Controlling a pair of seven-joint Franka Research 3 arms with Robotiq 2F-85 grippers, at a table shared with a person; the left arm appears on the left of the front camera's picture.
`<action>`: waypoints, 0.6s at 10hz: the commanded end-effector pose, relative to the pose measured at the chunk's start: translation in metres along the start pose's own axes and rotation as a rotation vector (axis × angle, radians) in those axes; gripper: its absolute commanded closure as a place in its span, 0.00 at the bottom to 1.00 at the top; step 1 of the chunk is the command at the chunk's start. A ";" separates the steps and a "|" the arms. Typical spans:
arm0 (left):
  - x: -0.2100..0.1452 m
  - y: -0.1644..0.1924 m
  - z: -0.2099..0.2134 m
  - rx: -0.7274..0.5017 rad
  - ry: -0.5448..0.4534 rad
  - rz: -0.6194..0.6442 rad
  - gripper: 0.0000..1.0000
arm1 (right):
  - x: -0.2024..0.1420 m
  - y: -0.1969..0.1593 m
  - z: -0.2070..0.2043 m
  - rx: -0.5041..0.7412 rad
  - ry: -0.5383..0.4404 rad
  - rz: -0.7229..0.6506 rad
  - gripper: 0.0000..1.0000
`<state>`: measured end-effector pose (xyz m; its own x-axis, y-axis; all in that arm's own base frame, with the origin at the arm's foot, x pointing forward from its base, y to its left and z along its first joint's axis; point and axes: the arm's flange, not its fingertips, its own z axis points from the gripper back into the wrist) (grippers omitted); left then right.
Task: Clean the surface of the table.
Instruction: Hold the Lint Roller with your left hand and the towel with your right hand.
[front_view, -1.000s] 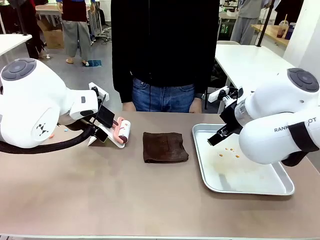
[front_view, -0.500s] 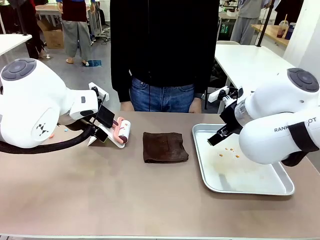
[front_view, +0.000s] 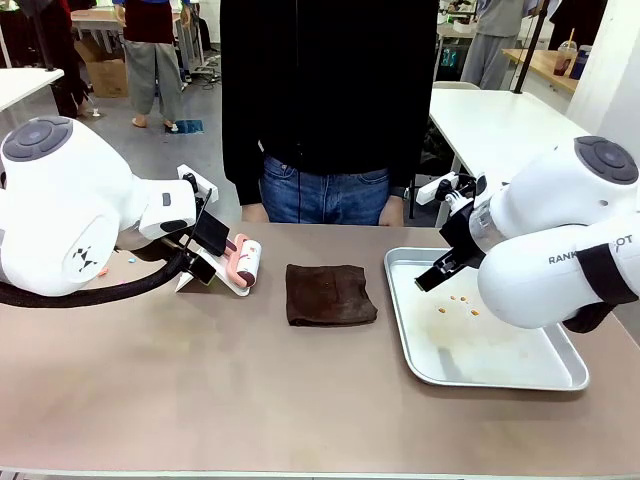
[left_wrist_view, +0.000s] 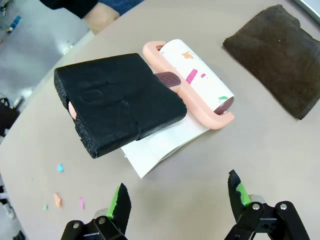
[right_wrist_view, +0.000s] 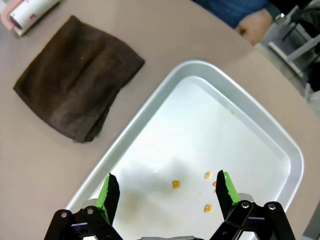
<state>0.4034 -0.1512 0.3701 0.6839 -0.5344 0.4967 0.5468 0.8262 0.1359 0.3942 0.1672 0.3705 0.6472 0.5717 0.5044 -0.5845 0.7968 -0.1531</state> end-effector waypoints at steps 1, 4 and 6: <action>0.000 0.000 0.000 0.000 0.000 -0.001 0.00 | 0.000 0.000 0.000 0.000 0.000 0.000 0.00; 0.000 0.000 0.000 0.000 0.000 -0.001 0.00 | 0.000 0.000 0.000 0.000 0.000 0.000 0.00; -0.003 -0.001 0.009 0.008 0.031 -0.022 0.00 | 0.002 0.000 0.005 0.026 0.104 -0.093 0.00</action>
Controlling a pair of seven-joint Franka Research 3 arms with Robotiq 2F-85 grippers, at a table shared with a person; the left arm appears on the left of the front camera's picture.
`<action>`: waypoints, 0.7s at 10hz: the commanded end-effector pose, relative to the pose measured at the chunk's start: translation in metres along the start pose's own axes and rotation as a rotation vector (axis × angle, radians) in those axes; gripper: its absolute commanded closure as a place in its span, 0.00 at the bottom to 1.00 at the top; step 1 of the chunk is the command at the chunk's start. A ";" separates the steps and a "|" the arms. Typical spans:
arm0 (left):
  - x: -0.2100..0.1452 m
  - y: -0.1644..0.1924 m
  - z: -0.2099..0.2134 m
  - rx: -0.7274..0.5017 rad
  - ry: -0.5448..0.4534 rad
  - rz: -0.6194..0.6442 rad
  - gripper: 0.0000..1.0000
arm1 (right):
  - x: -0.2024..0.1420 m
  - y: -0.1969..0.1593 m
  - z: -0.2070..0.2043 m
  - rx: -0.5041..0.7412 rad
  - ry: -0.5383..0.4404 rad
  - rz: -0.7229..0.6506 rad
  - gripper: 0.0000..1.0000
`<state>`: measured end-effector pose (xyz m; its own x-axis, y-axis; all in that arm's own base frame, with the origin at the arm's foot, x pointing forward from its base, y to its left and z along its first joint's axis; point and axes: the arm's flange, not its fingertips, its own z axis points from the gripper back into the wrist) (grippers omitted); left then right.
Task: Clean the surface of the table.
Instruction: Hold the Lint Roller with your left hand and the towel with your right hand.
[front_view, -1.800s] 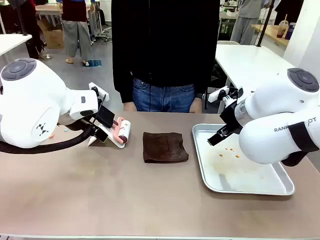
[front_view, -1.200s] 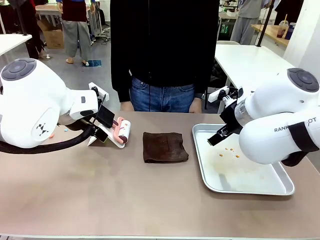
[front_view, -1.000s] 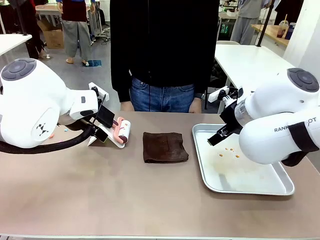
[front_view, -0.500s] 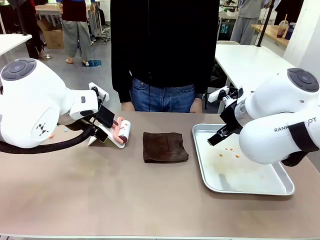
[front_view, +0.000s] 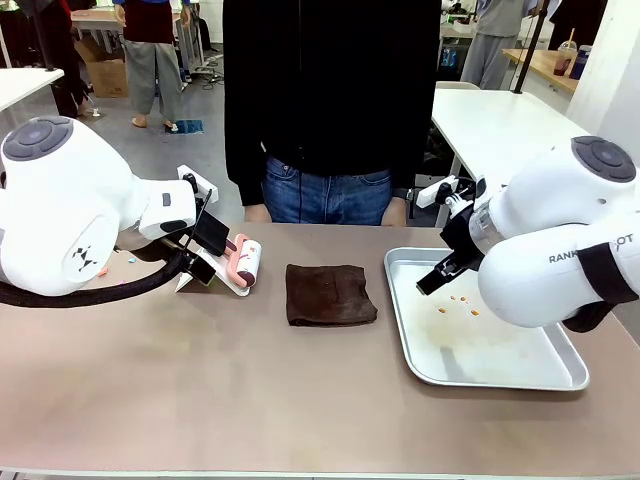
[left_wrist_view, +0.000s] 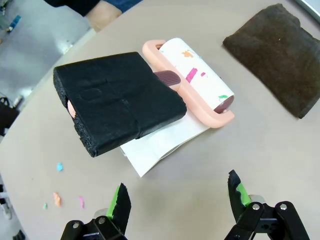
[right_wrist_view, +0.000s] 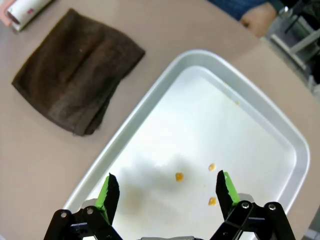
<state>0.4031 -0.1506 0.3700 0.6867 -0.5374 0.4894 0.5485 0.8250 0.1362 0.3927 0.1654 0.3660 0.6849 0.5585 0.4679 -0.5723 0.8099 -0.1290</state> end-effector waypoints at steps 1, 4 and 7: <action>-0.006 0.000 0.021 -0.007 0.049 -0.004 0.00 | 0.007 0.001 0.012 0.012 0.132 -0.153 0.00; -0.025 0.015 0.070 -0.270 0.024 0.103 0.00 | 0.006 -0.006 0.041 0.123 0.227 -0.395 0.00; -0.057 0.056 0.112 -0.461 -0.019 0.417 0.00 | -0.014 -0.034 0.080 0.506 0.227 -0.573 0.00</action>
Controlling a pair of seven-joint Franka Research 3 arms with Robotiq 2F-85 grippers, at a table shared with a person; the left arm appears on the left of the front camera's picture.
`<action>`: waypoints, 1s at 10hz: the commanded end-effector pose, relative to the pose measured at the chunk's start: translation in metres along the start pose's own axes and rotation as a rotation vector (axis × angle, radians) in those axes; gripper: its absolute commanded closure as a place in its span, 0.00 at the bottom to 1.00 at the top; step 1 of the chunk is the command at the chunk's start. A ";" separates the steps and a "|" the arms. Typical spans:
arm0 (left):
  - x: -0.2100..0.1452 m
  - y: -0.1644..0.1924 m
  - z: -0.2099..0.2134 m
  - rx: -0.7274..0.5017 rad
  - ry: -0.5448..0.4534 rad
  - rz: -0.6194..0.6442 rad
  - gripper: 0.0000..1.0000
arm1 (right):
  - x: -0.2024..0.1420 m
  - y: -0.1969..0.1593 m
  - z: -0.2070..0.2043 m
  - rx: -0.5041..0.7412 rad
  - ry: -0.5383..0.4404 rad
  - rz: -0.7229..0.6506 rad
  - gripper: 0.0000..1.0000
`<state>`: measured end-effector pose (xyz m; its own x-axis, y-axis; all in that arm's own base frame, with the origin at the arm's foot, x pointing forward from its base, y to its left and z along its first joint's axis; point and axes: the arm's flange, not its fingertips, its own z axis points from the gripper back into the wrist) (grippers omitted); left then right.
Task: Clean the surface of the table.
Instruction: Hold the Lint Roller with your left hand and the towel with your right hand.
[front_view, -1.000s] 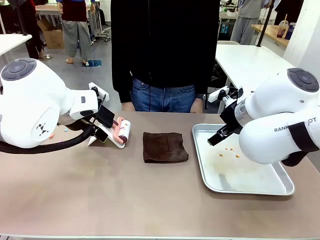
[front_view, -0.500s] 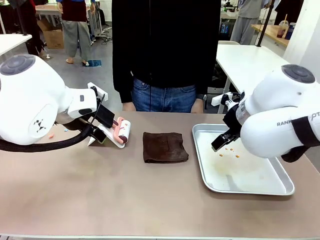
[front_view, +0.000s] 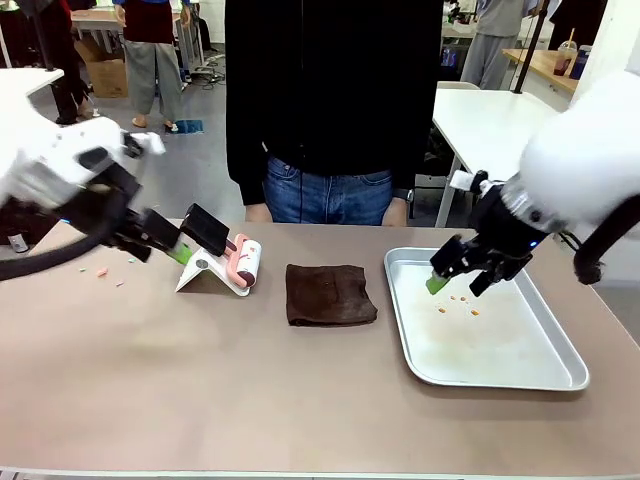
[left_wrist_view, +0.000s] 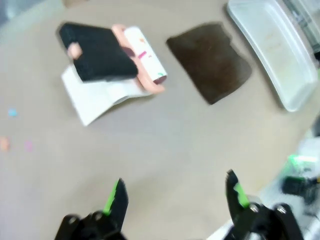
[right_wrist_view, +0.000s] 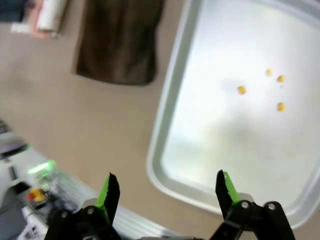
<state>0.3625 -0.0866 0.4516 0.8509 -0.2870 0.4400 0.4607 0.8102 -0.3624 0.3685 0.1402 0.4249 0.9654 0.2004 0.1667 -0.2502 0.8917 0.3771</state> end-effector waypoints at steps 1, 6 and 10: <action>-0.043 0.033 0.042 -0.259 -0.129 0.089 0.00 | -0.014 -0.031 0.035 0.261 -0.029 -0.129 0.00; -0.130 0.134 0.110 -0.503 -0.466 0.359 0.00 | -0.098 -0.142 0.111 0.667 -0.328 -0.415 0.00; -0.189 0.138 0.110 -0.513 -0.676 0.545 0.00 | -0.149 -0.235 0.132 0.720 -0.532 -0.631 0.00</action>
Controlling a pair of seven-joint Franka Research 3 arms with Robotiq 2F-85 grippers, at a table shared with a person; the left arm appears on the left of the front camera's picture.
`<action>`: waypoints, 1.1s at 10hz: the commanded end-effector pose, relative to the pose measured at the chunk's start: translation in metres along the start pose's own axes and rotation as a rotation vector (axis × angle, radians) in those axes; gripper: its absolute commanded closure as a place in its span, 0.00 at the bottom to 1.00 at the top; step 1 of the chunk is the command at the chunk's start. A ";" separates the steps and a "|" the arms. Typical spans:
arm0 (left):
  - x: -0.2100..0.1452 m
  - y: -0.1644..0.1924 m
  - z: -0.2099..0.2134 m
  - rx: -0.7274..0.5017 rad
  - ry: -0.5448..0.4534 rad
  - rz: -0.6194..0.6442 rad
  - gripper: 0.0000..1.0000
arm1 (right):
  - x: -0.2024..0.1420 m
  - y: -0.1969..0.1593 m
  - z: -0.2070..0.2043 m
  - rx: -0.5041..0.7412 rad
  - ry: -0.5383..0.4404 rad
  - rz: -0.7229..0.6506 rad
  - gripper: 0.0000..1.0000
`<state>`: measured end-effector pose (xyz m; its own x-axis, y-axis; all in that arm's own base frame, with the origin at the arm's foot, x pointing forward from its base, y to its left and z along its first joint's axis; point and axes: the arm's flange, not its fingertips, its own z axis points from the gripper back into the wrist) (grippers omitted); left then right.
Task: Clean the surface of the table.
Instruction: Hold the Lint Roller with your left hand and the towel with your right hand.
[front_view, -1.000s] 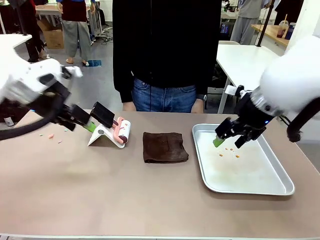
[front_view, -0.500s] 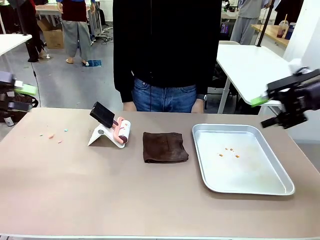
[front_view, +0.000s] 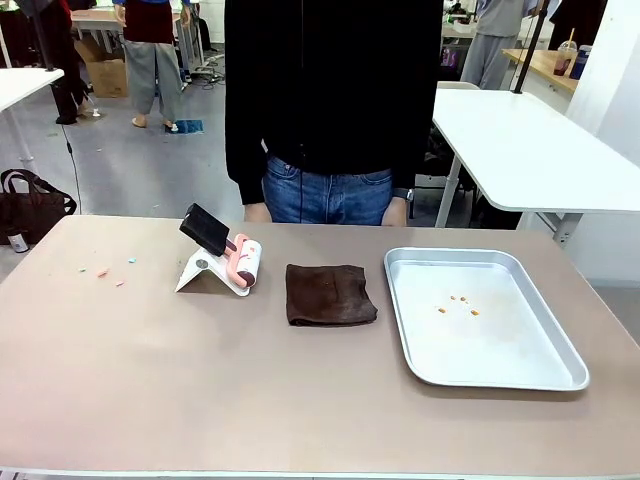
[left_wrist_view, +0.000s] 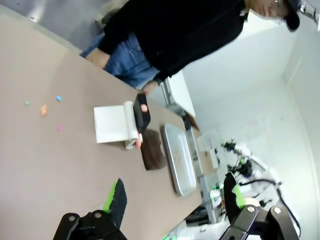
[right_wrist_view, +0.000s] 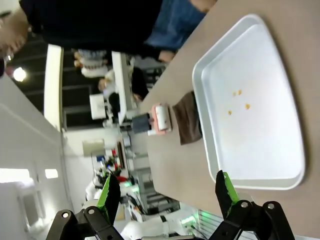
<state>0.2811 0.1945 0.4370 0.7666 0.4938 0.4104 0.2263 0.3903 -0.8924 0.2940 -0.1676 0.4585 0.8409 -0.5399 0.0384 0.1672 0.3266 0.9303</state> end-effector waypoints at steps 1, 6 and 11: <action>-0.088 -0.007 -0.024 -0.013 -0.099 0.024 0.00 | -0.023 -0.037 0.001 0.067 -0.082 -0.018 0.00; 0.001 0.012 0.018 0.007 -0.097 0.059 0.00 | 0.007 -0.035 0.030 0.029 -0.098 -0.064 0.00; 0.037 -0.036 -0.009 0.107 0.069 -0.062 0.00 | -0.004 0.013 -0.007 -0.107 -0.172 0.059 0.00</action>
<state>0.2939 0.1965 0.4604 0.7596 0.4966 0.4199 0.1908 0.4471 -0.8739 0.2924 -0.1911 0.4565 0.7663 -0.6344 0.1016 0.1929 0.3781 0.9054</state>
